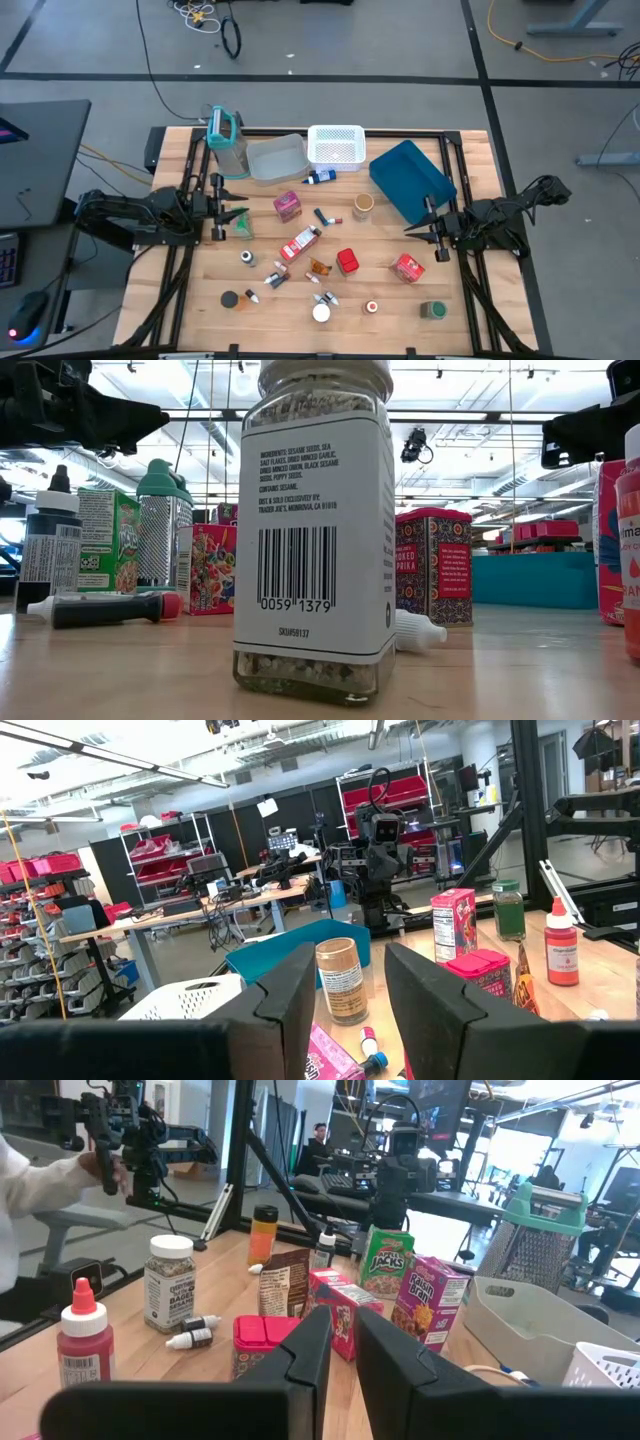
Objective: Pick & Place Kitchen Items
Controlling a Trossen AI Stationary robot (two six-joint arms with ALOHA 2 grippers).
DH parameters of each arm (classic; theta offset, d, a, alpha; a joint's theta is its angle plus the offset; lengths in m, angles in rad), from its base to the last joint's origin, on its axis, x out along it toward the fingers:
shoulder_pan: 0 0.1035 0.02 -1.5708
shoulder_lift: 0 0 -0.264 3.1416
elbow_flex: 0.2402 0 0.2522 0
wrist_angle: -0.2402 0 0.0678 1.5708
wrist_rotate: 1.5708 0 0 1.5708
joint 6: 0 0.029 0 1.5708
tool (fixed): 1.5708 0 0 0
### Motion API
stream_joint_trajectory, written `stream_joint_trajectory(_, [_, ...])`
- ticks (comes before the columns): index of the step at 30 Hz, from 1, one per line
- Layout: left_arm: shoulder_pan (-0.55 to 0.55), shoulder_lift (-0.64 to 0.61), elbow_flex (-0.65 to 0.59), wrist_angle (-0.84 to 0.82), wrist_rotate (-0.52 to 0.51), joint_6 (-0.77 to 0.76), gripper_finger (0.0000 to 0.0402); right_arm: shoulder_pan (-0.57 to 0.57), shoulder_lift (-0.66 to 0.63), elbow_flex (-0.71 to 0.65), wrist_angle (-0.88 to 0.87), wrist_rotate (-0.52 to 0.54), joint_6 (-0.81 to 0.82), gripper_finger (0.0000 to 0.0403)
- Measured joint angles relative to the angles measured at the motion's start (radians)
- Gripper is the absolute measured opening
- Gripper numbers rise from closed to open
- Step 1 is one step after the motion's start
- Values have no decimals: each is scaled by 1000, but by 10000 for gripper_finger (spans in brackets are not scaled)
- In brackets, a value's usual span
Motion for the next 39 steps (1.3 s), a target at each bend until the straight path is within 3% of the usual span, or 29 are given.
stream_joint_trajectory(23, [0,0,0,77,5,-15,130,0,0,0,0,0,0,59])
stream_joint_trajectory(29, [0,0,0,82,67,-51,130,0,0,0,0,0,0,59])
stream_joint_trajectory(39, [0,0,0,81,72,-92,130,0,0,0,0,0,0,59])
